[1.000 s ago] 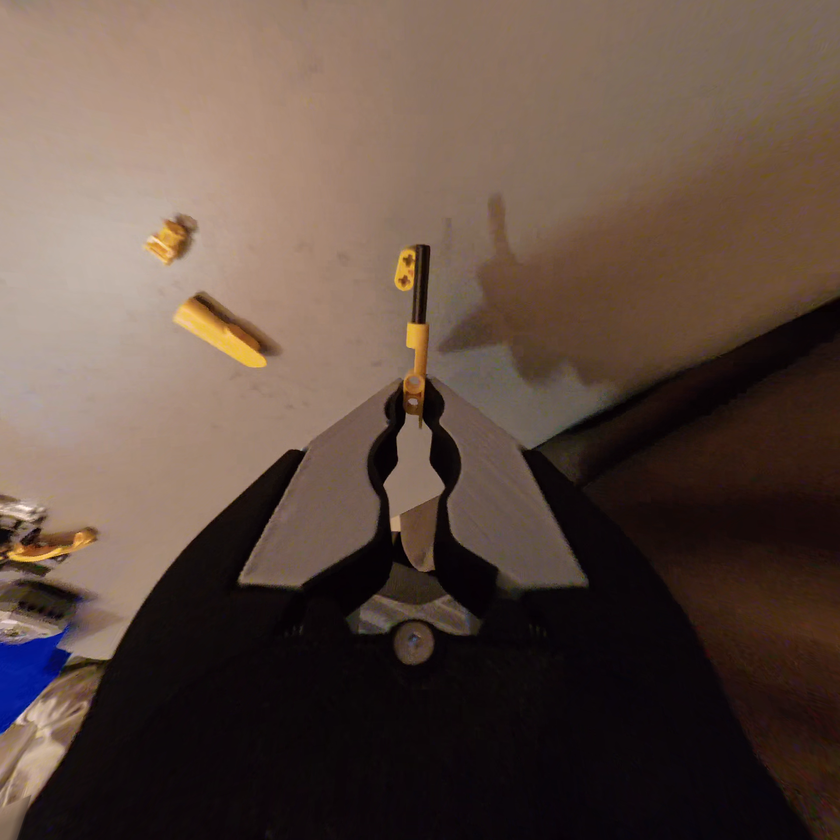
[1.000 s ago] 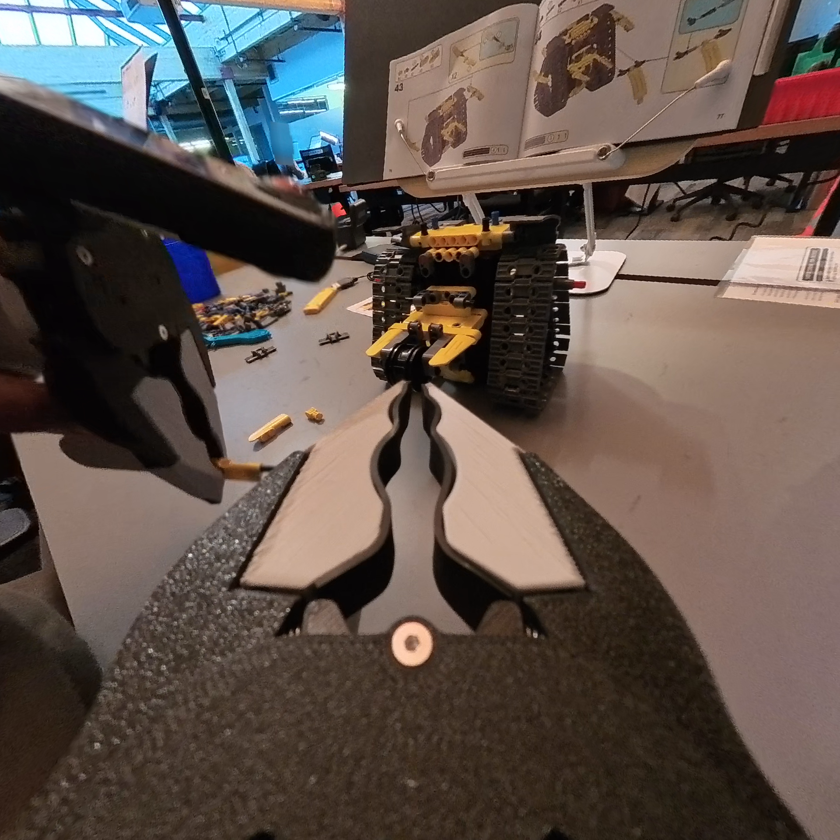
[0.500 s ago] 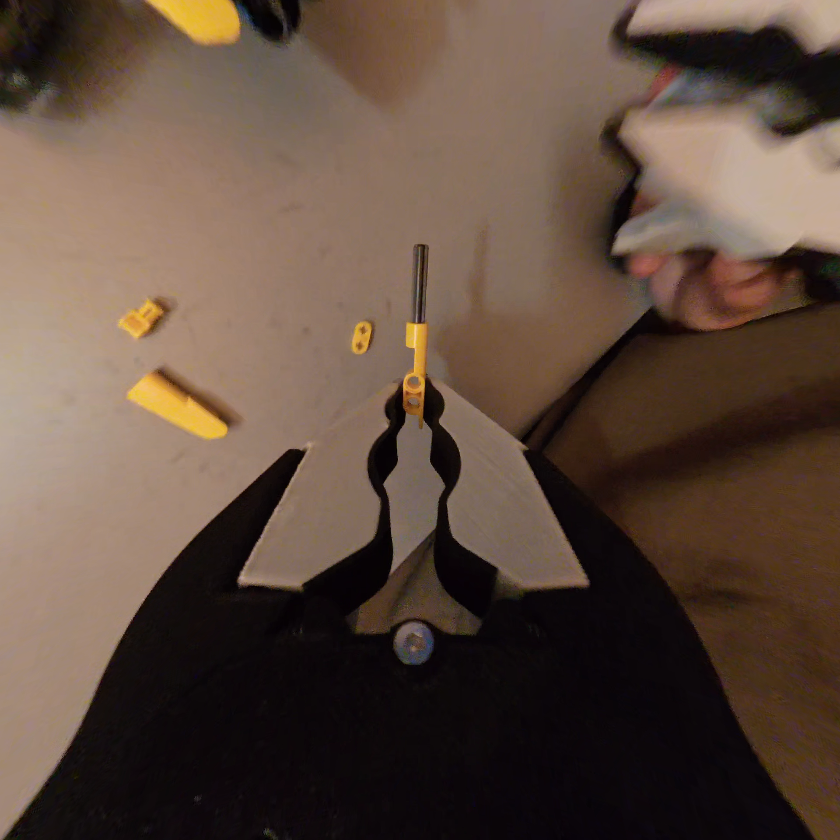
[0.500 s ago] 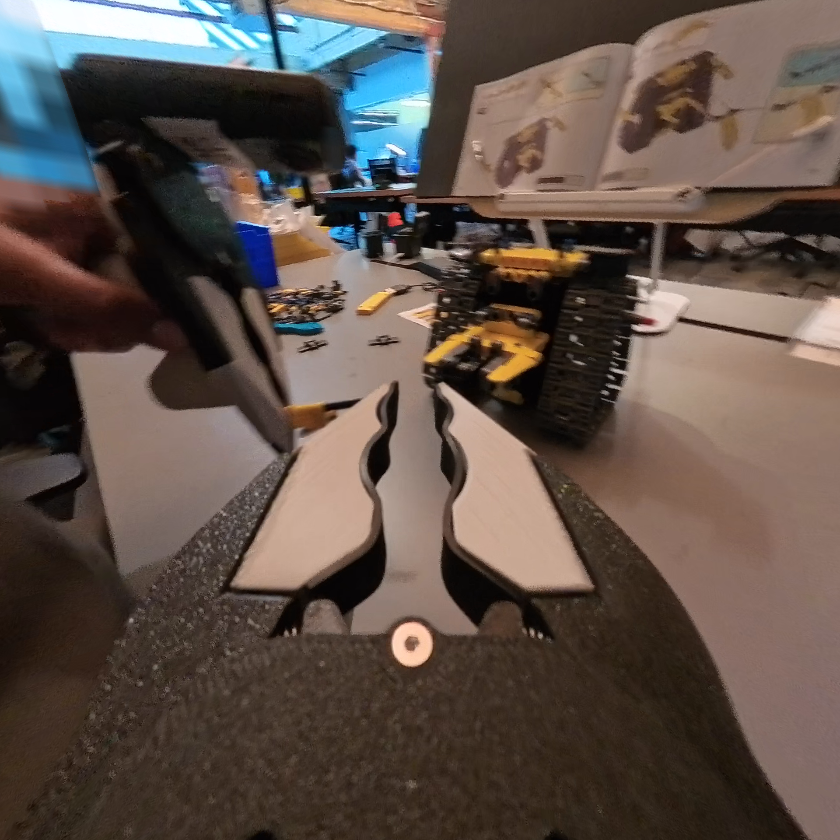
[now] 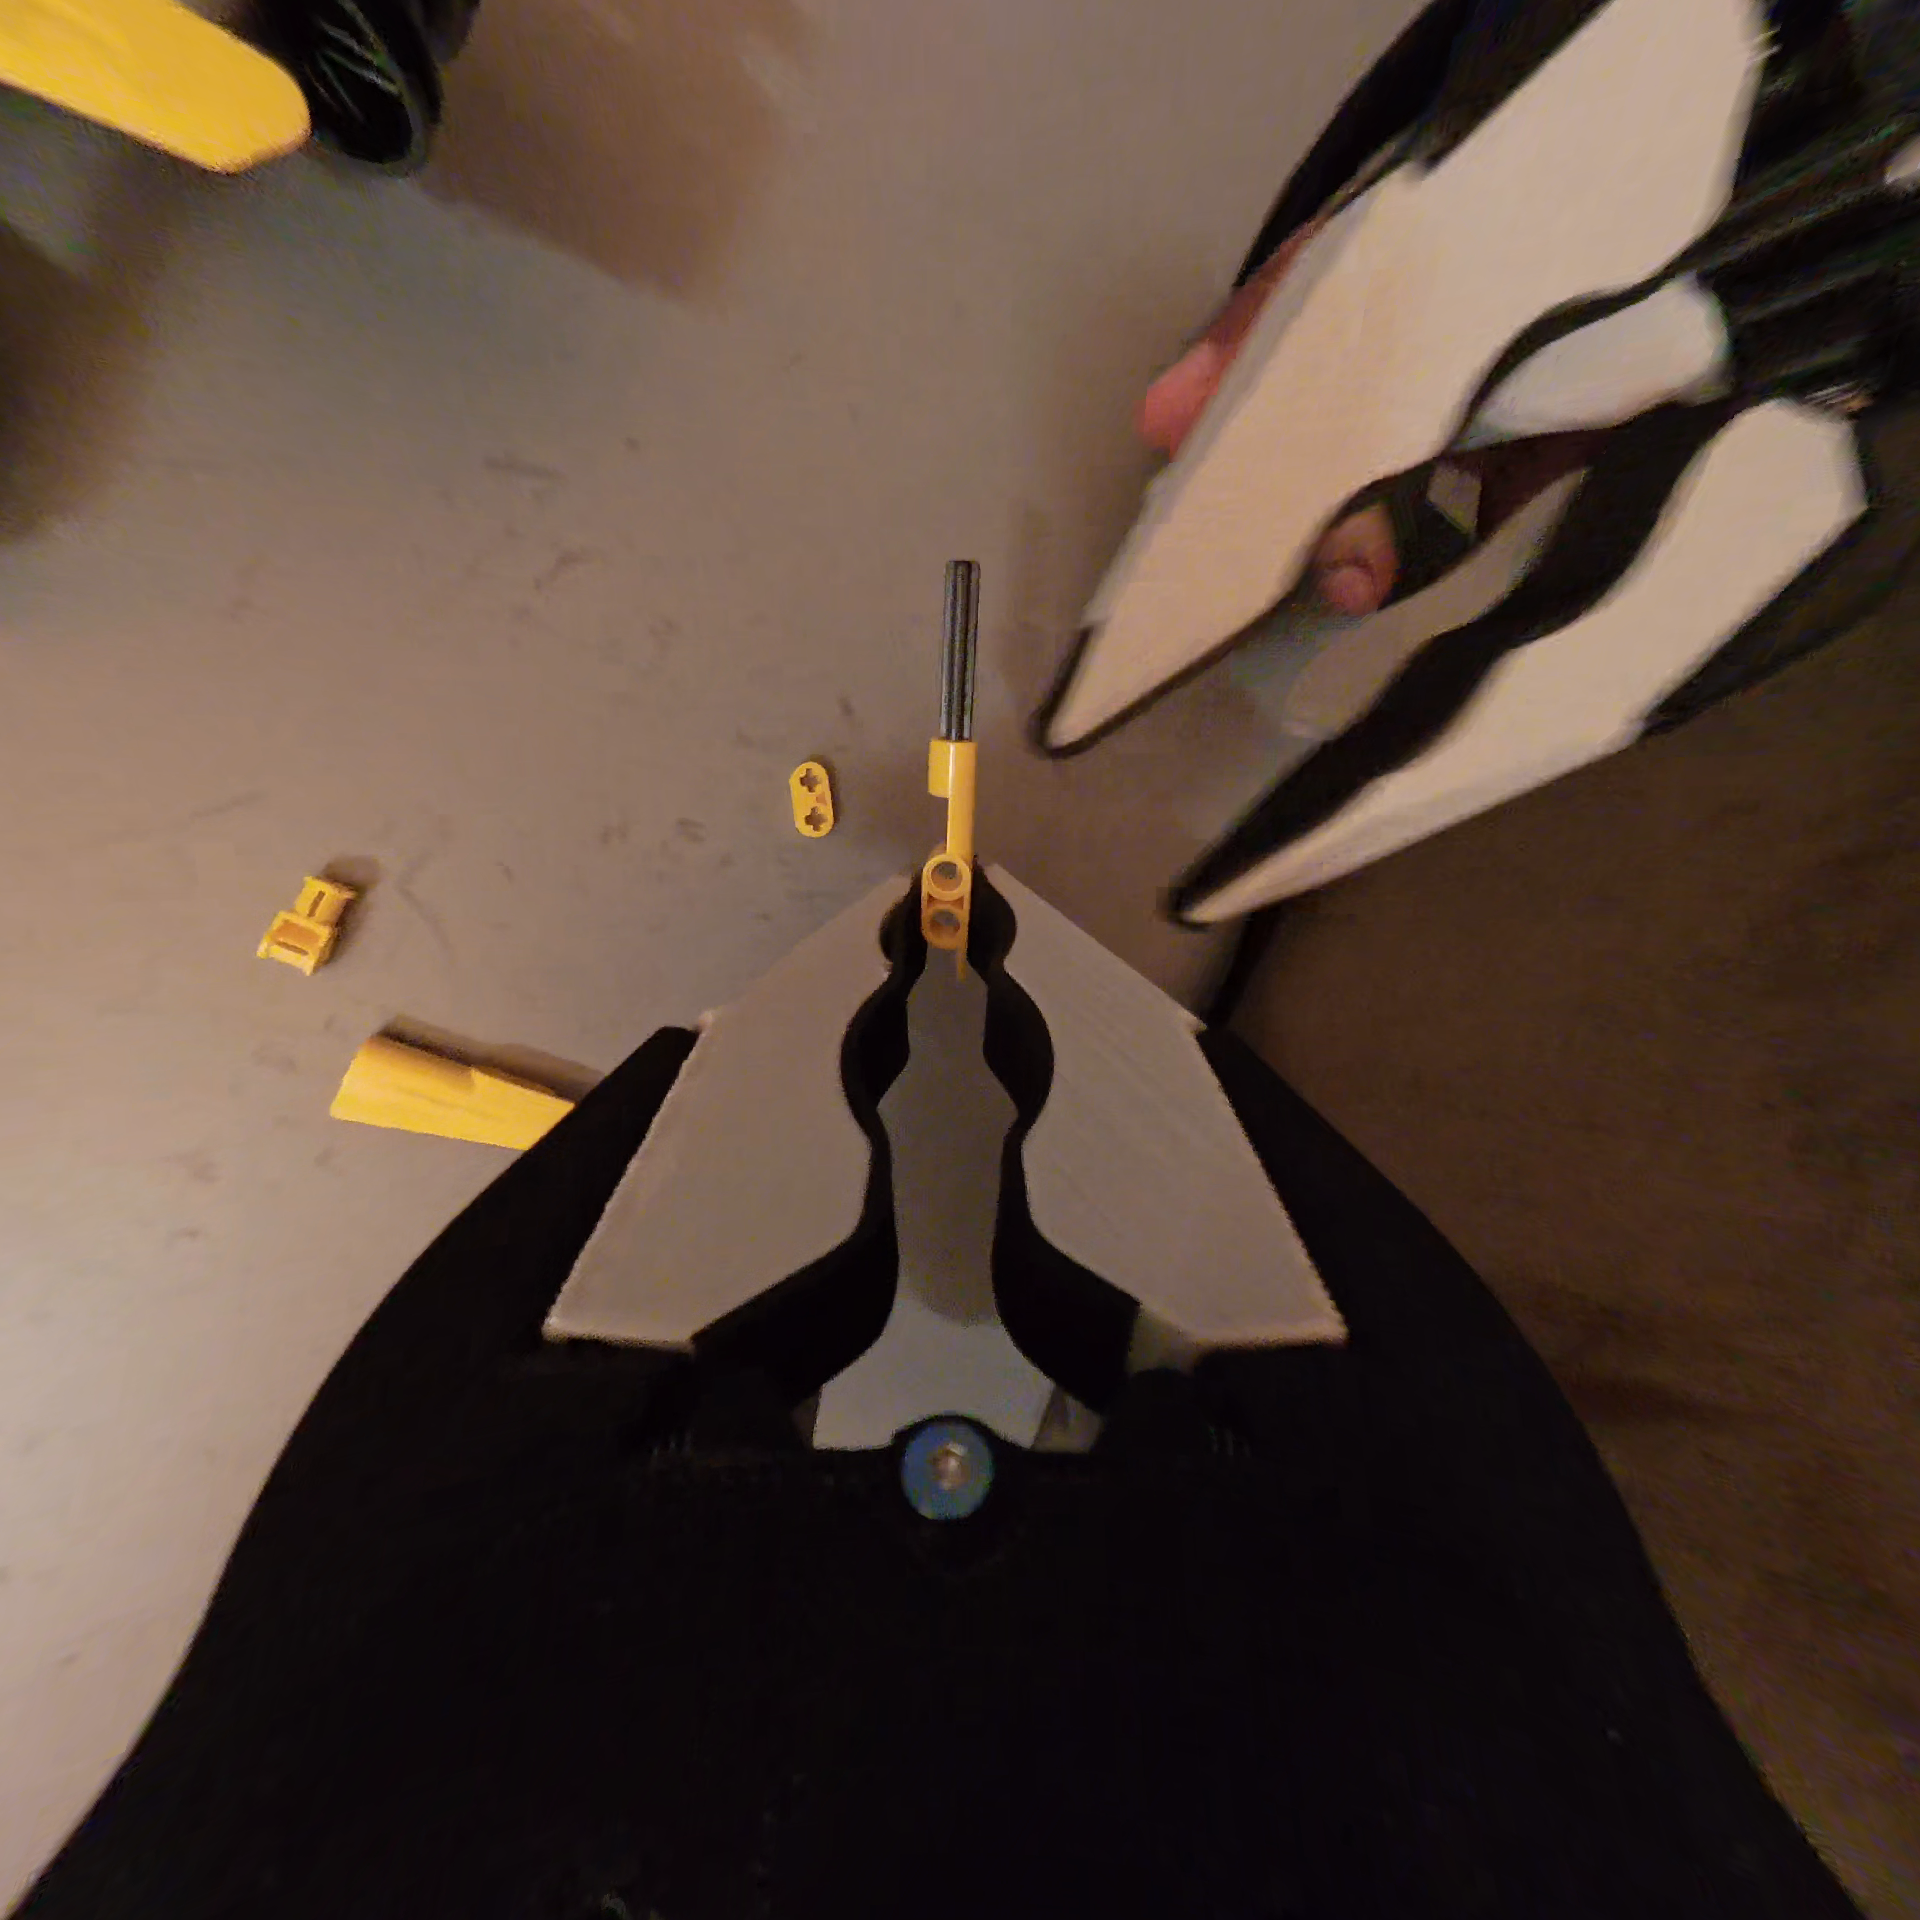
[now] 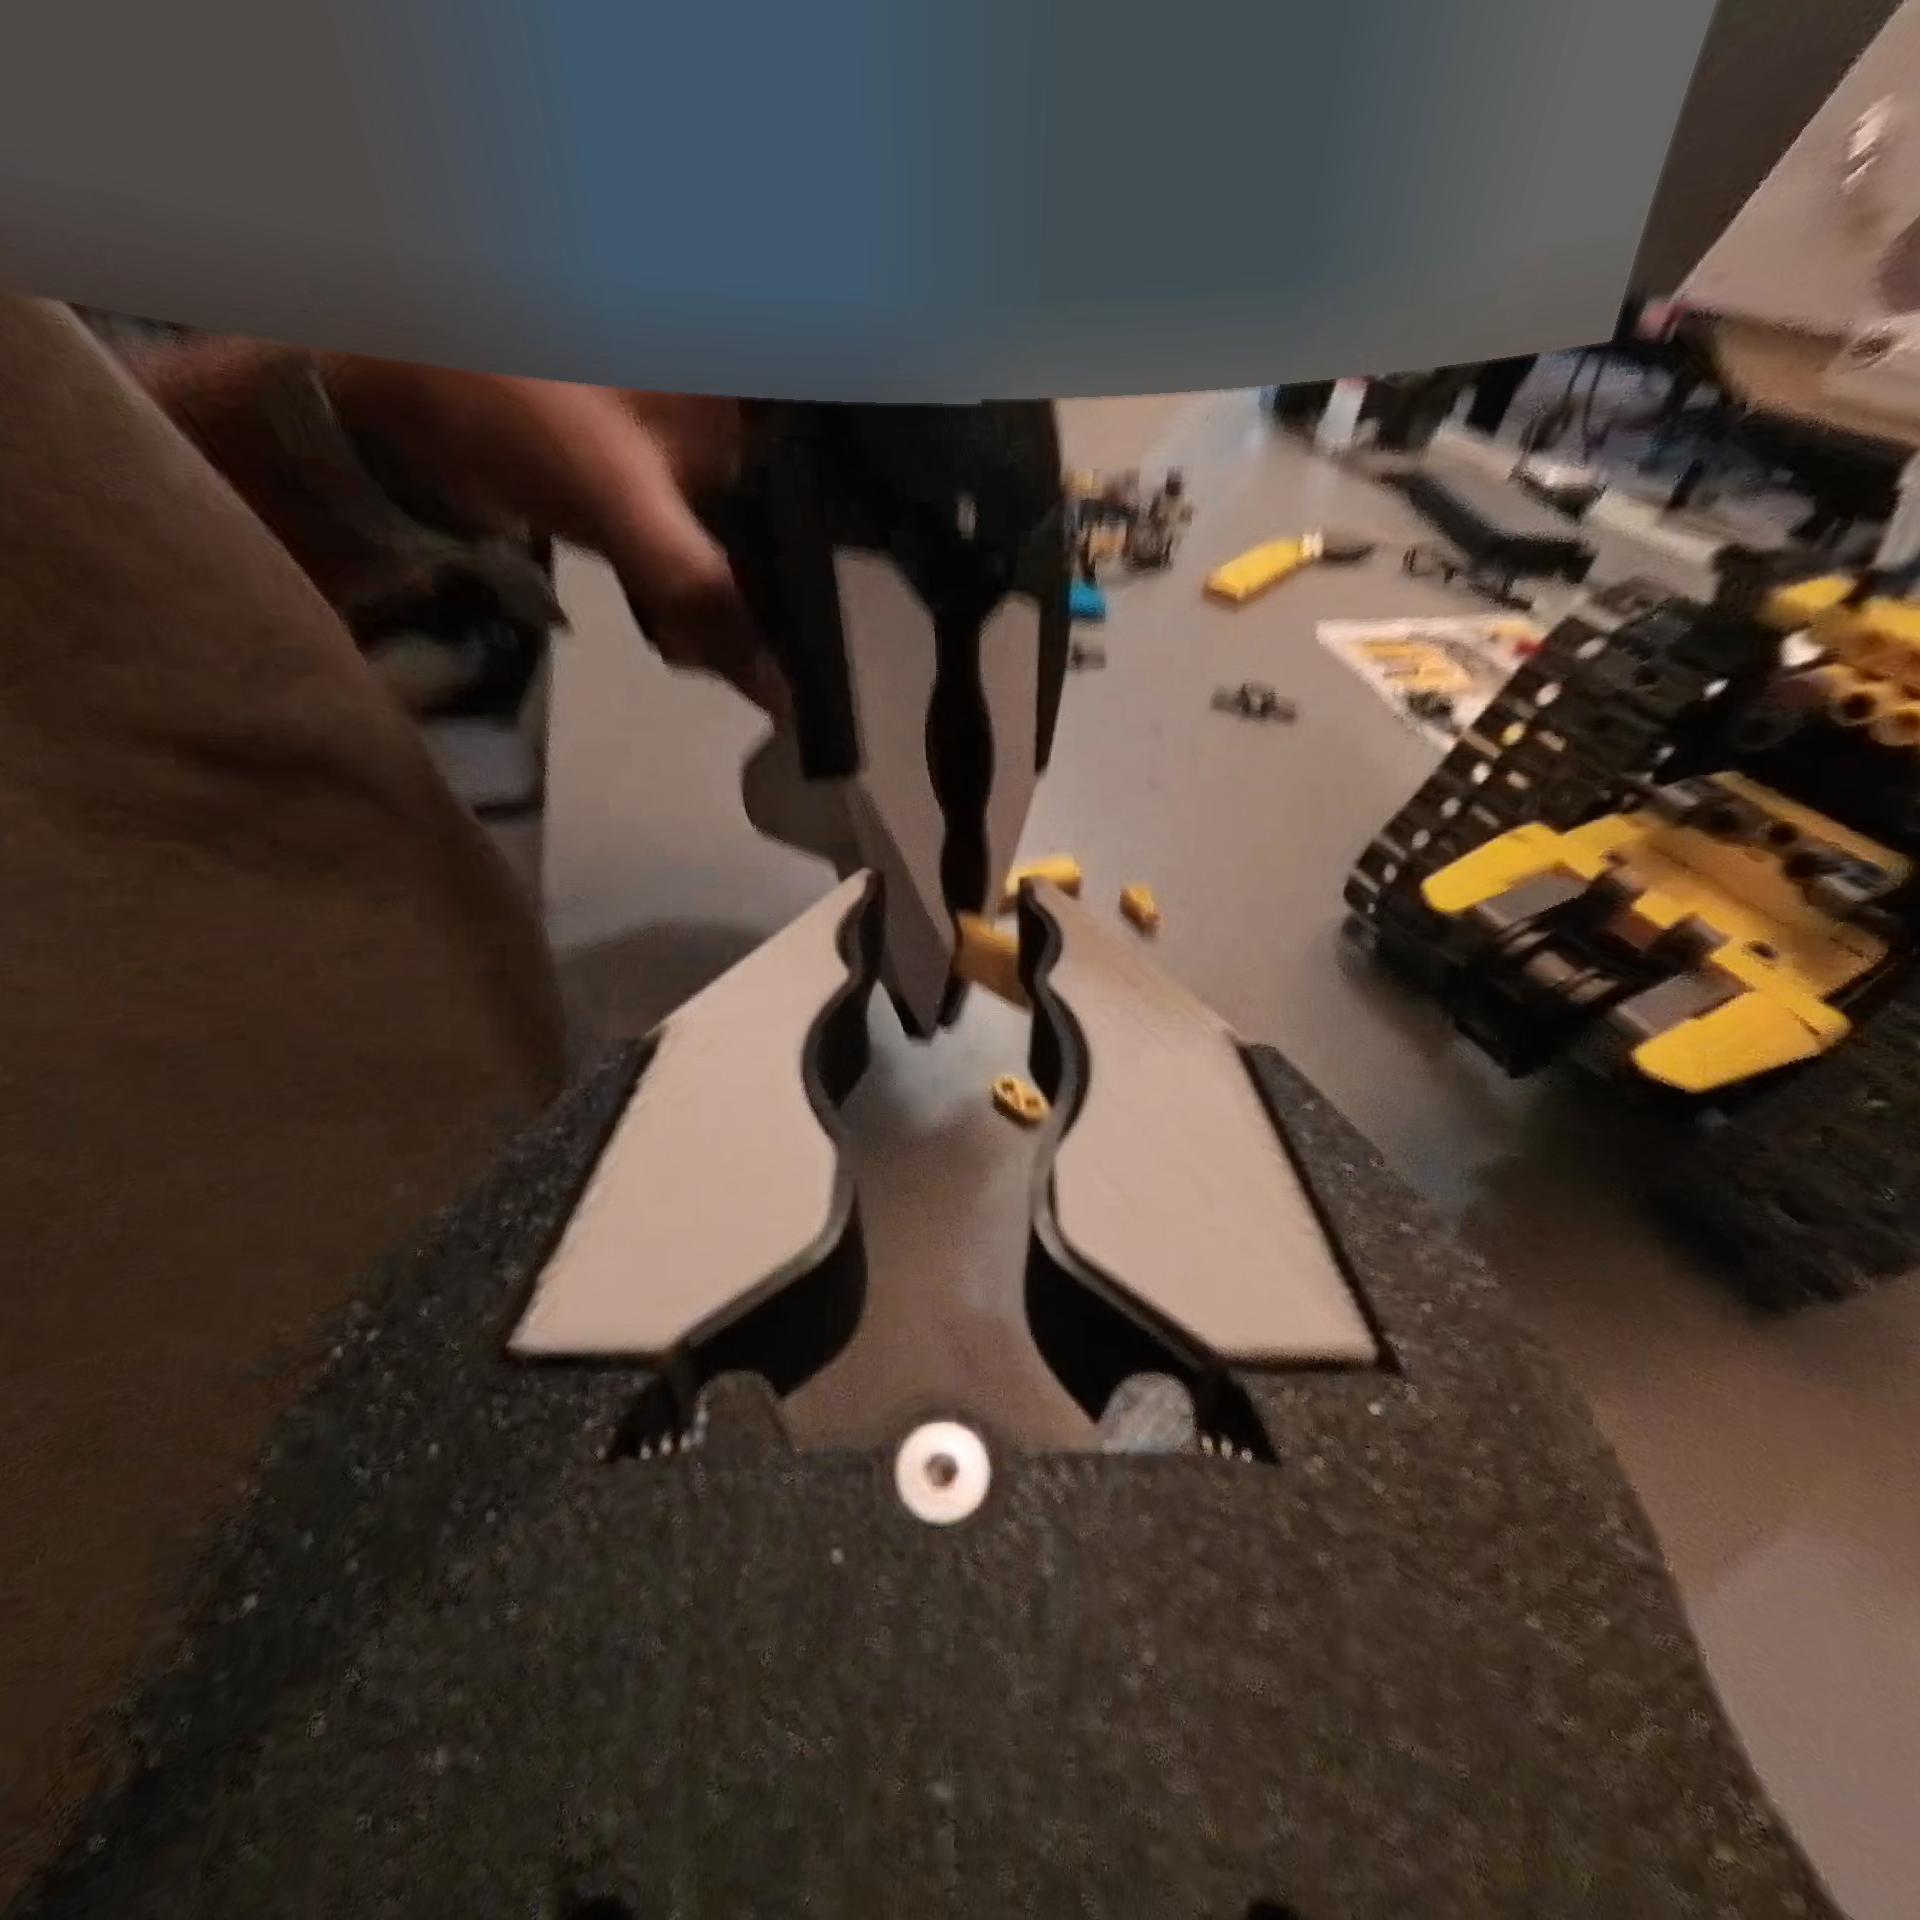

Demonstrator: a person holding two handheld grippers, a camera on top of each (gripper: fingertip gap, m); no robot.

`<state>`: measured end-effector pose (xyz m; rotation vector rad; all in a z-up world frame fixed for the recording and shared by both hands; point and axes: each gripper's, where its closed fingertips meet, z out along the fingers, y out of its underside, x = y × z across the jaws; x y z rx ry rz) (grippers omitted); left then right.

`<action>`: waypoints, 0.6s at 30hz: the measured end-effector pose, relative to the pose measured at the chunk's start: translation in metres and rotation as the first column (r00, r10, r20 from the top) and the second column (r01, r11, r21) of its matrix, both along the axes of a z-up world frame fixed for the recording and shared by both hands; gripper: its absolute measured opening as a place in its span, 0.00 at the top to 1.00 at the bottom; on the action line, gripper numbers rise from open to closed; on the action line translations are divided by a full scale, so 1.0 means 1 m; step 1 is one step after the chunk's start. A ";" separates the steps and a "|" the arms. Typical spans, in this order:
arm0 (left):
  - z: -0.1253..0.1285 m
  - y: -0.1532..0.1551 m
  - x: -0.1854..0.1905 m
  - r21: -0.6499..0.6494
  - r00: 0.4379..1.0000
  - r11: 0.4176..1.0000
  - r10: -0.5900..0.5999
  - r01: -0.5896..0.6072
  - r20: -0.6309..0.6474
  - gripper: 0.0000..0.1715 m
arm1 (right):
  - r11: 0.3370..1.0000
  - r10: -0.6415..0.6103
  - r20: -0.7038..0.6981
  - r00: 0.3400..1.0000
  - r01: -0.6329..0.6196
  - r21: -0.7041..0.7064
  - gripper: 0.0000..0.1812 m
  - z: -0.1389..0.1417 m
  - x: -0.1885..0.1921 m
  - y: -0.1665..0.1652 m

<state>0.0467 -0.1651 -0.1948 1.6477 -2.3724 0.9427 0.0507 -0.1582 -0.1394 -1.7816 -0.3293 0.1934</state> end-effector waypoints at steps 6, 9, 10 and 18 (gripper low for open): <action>0.022 0.012 -0.003 -0.119 0.995 0.993 0.024 -0.012 0.102 0.98 | 0.951 0.000 0.361 0.933 0.112 -0.289 0.88 -0.061 0.007 0.005; 0.021 0.016 -0.007 -0.125 0.991 0.992 0.044 -0.028 0.126 0.98 | 0.955 -0.029 0.400 0.916 0.144 -0.259 0.90 -0.055 0.004 0.007; 0.020 0.016 -0.008 -0.114 0.989 0.993 0.048 -0.032 0.140 0.98 | 0.957 -0.035 0.391 0.920 0.143 -0.251 0.90 -0.052 0.001 0.007; 0.045 0.013 -0.003 -0.192 0.941 0.978 0.135 -0.077 0.310 1.00 | 0.963 -0.032 0.372 0.928 0.127 -0.236 0.90 -0.042 -0.021 0.007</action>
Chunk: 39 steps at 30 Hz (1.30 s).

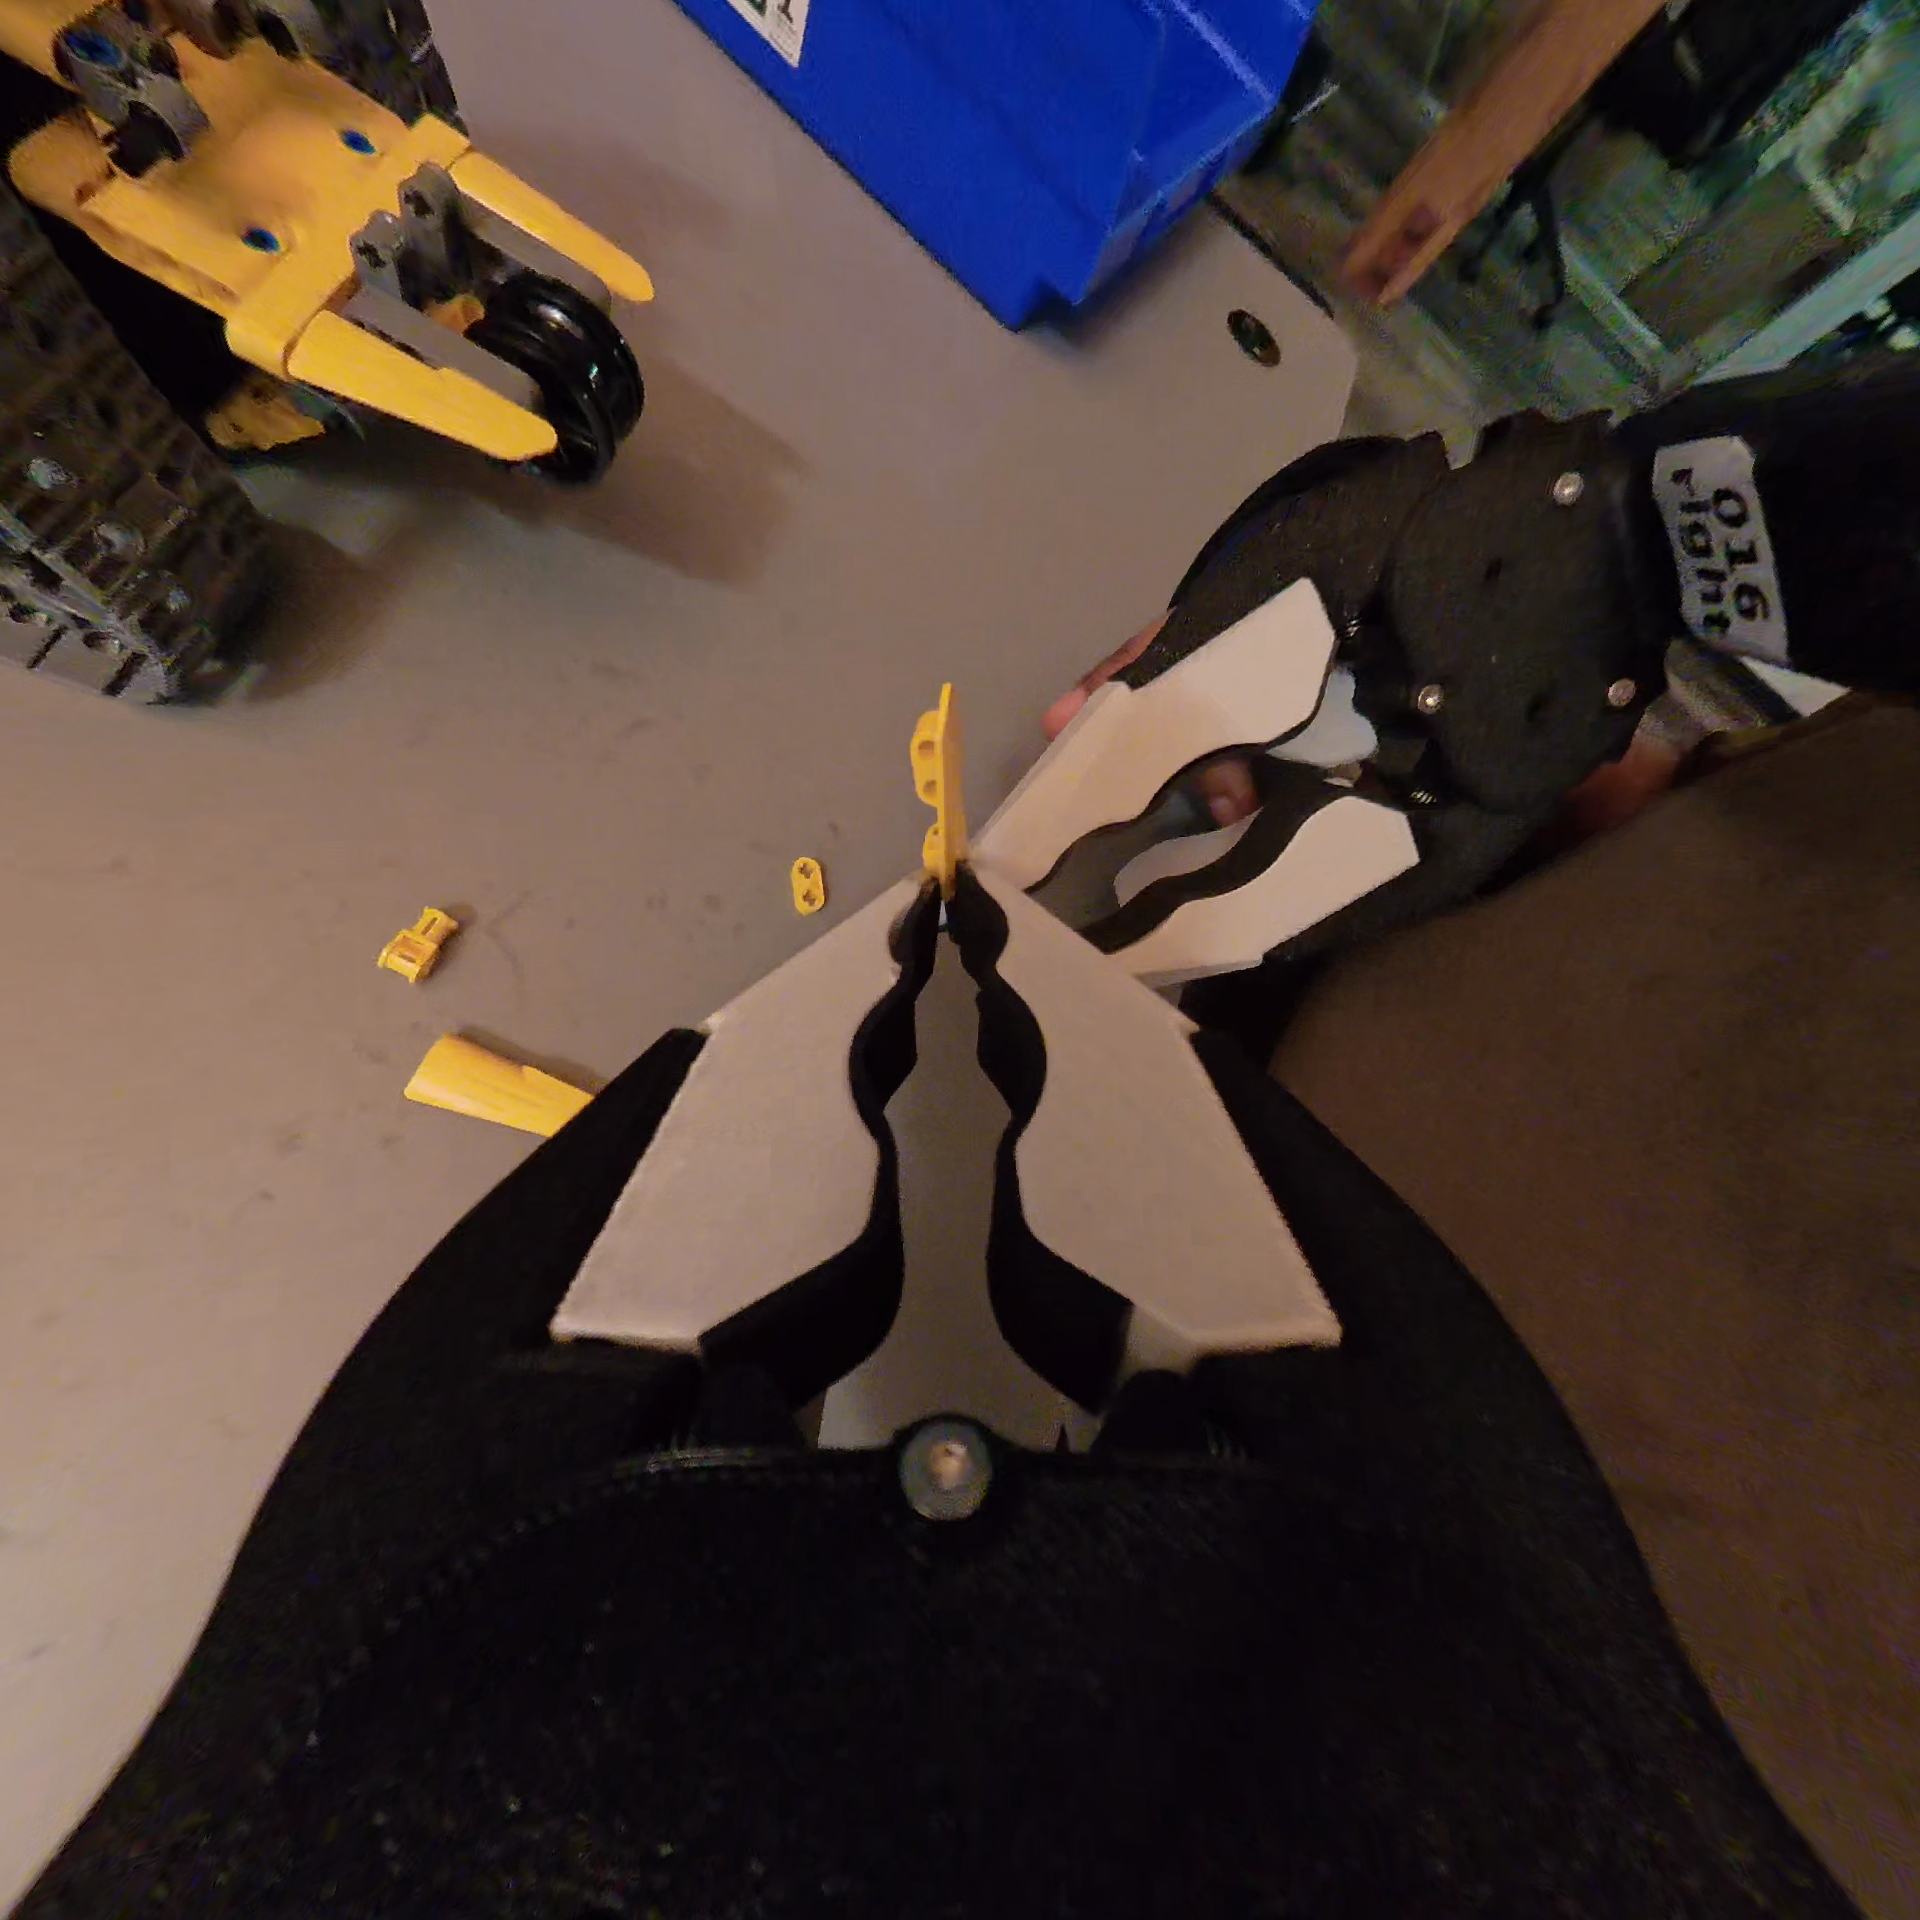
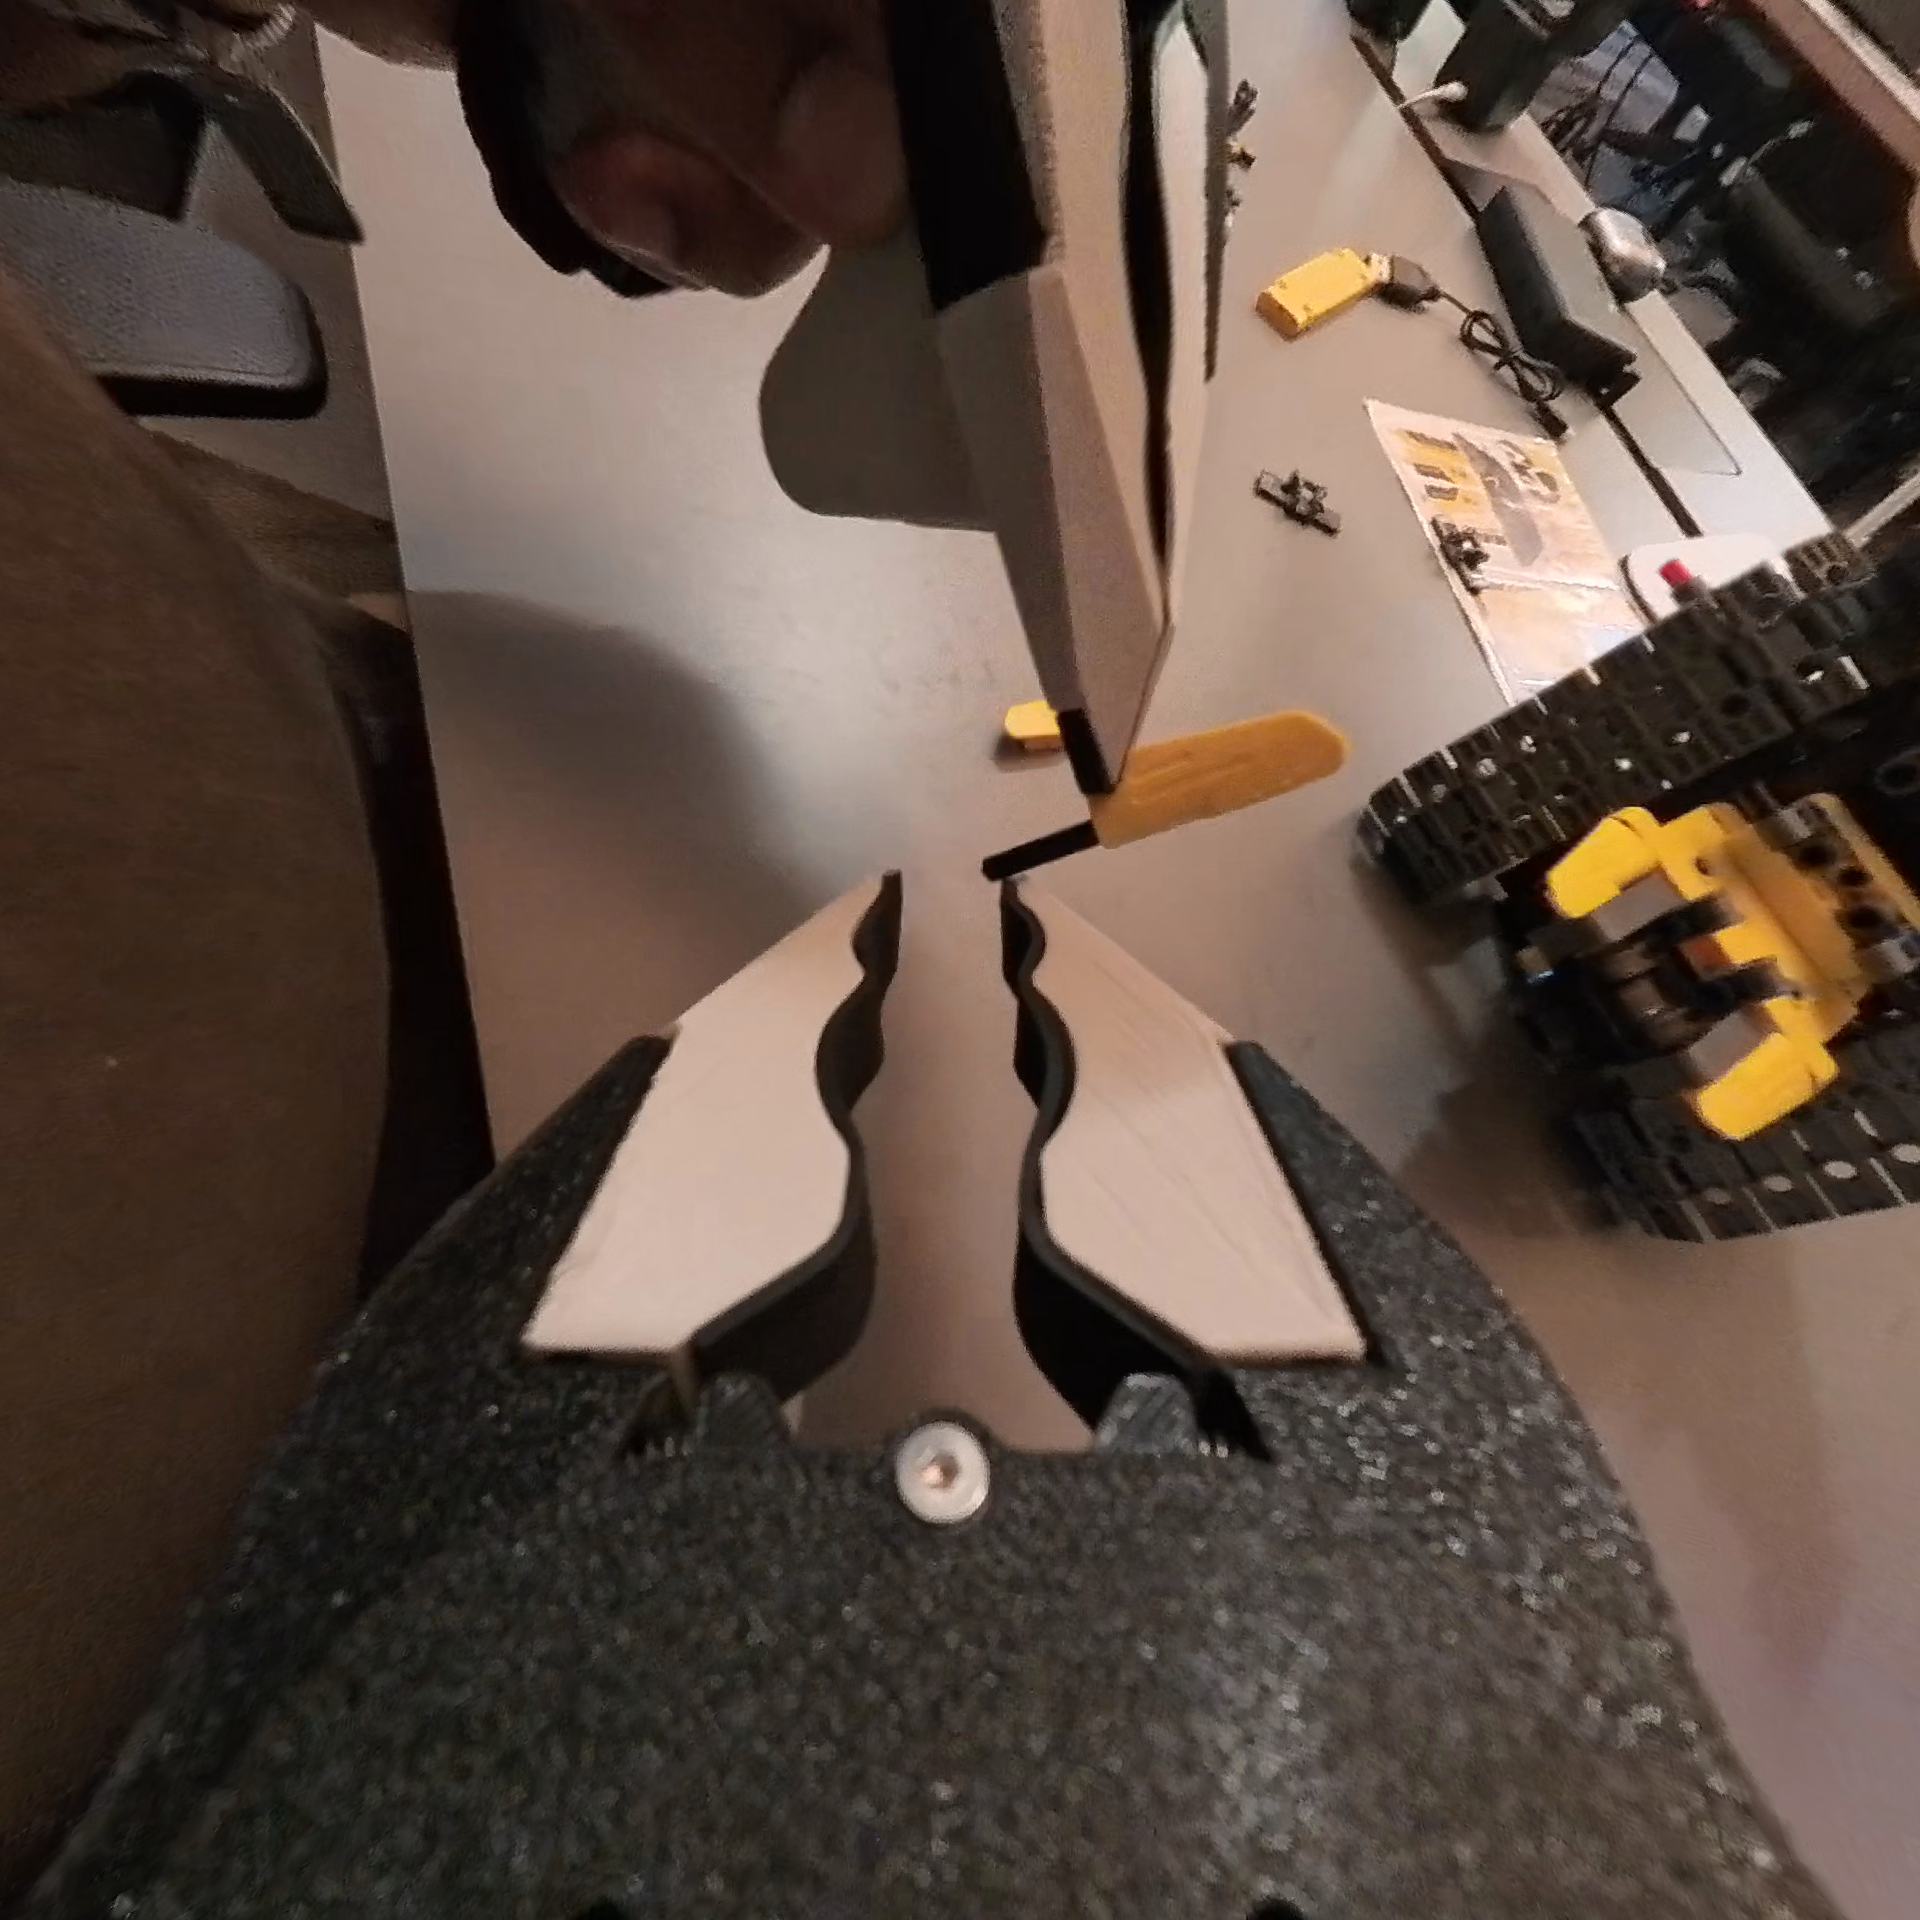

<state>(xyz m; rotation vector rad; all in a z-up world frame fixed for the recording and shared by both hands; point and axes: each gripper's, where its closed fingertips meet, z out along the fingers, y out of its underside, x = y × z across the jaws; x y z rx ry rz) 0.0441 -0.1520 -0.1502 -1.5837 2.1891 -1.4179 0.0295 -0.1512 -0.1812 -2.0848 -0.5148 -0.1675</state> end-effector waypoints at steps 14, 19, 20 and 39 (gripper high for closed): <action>-0.015 -0.004 0.002 0.152 0.993 0.988 -0.021 0.003 0.116 1.00 | 0.978 -0.096 -0.600 0.794 0.189 0.093 0.84 0.049 0.037 -0.005; -0.019 -0.012 0.002 0.204 0.986 0.978 -0.084 0.054 0.141 1.00 | 0.997 -0.005 -0.673 0.739 0.055 0.053 0.86 0.045 0.024 0.001; -0.018 -0.013 0.004 0.213 0.984 0.975 -0.091 0.057 0.153 1.00 | 0.999 -0.012 -0.640 0.768 0.041 0.031 0.88 0.039 0.024 0.002; -0.067 0.024 0.016 0.352 0.993 0.929 0.108 -0.115 0.041 0.86 | 0.988 0.142 -0.439 0.887 -0.156 0.004 0.94 0.015 0.045 0.011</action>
